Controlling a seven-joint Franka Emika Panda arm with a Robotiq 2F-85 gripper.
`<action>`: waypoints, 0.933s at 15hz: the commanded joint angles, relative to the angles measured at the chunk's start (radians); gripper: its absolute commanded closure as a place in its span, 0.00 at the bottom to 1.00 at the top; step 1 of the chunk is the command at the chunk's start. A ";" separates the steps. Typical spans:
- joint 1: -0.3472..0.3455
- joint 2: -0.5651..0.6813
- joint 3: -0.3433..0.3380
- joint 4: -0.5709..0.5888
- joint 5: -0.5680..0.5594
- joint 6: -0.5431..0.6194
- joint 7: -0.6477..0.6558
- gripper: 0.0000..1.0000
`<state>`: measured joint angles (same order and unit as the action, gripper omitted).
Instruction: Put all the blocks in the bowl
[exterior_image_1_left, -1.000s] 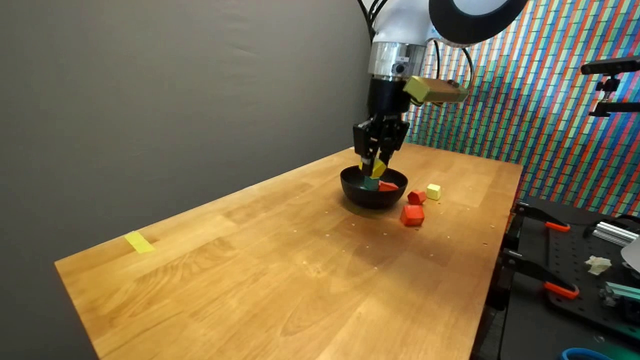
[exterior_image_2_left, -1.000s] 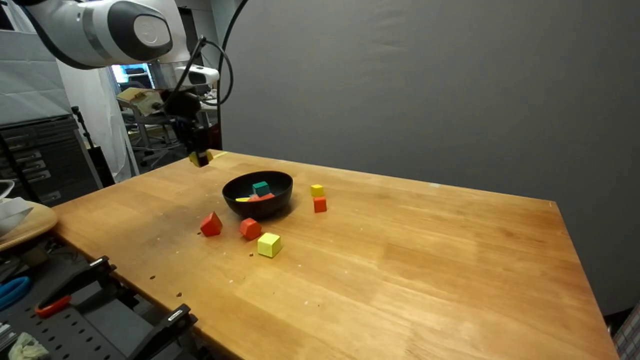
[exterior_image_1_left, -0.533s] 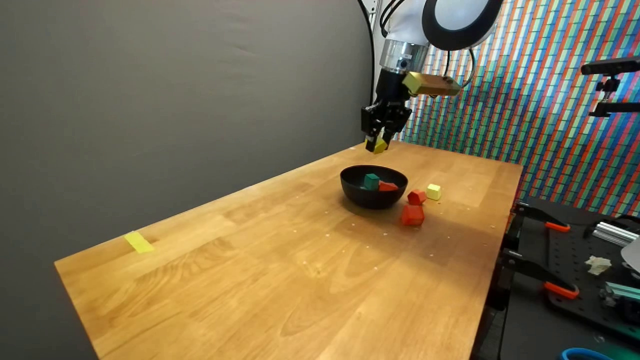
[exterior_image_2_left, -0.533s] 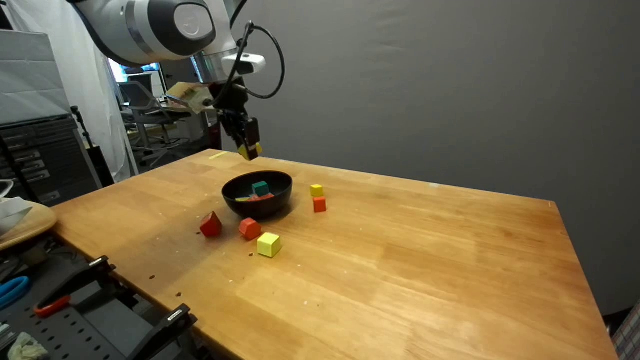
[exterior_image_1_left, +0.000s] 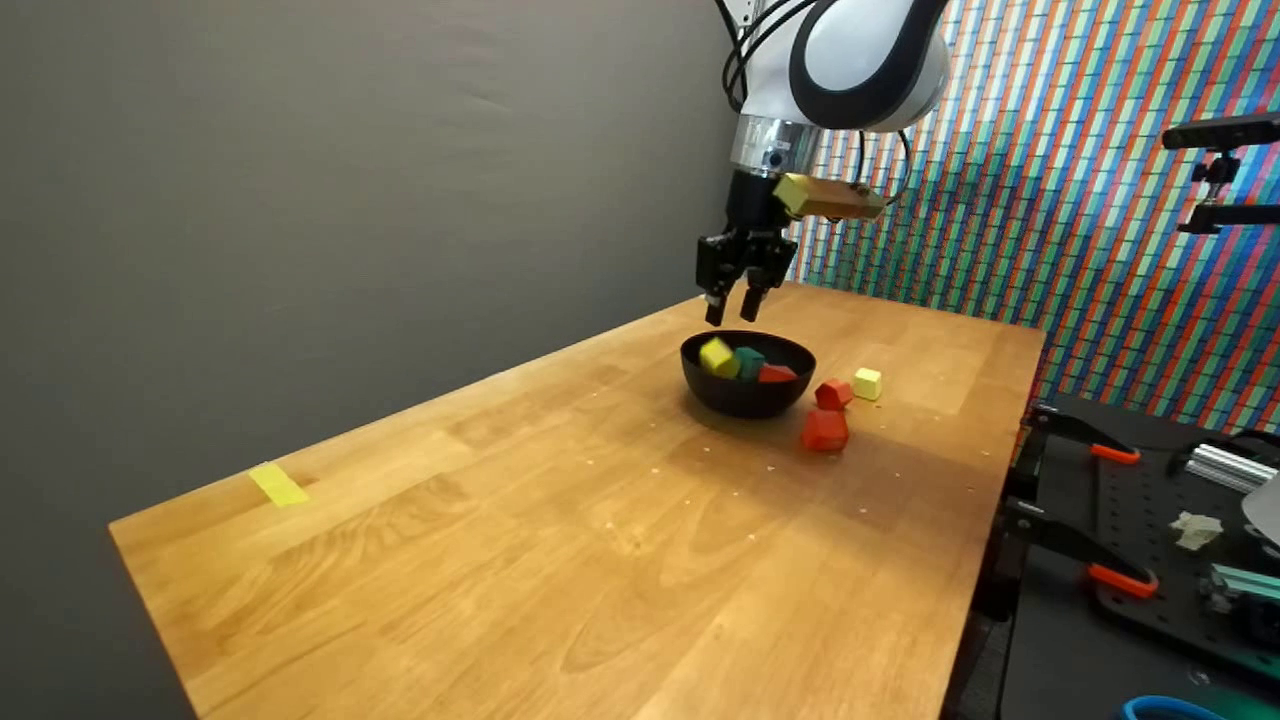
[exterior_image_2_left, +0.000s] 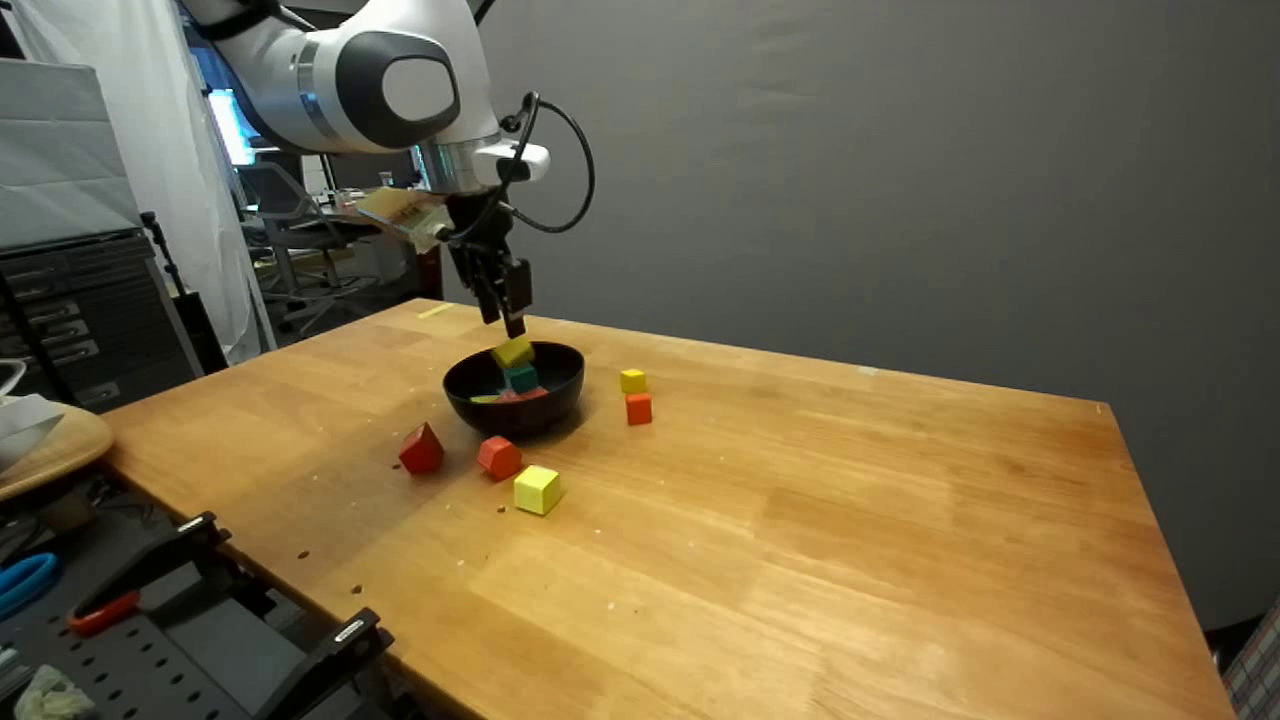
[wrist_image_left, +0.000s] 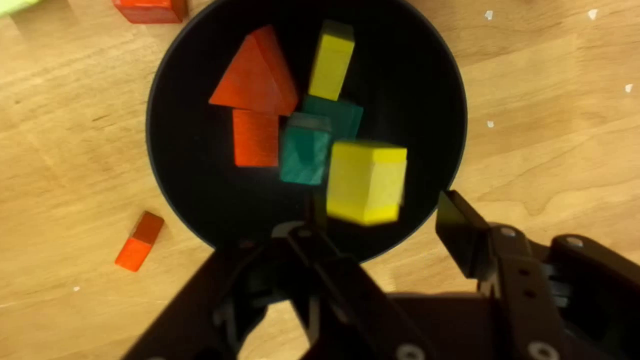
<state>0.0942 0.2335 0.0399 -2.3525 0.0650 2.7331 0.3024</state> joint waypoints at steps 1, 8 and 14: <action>0.004 0.001 -0.005 0.004 0.005 -0.004 -0.006 0.31; -0.031 -0.078 -0.098 -0.047 -0.054 0.080 0.019 0.00; -0.094 -0.036 -0.140 -0.022 -0.016 0.065 -0.002 0.00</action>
<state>0.0038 0.1982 -0.1027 -2.3760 0.0482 2.7998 0.3036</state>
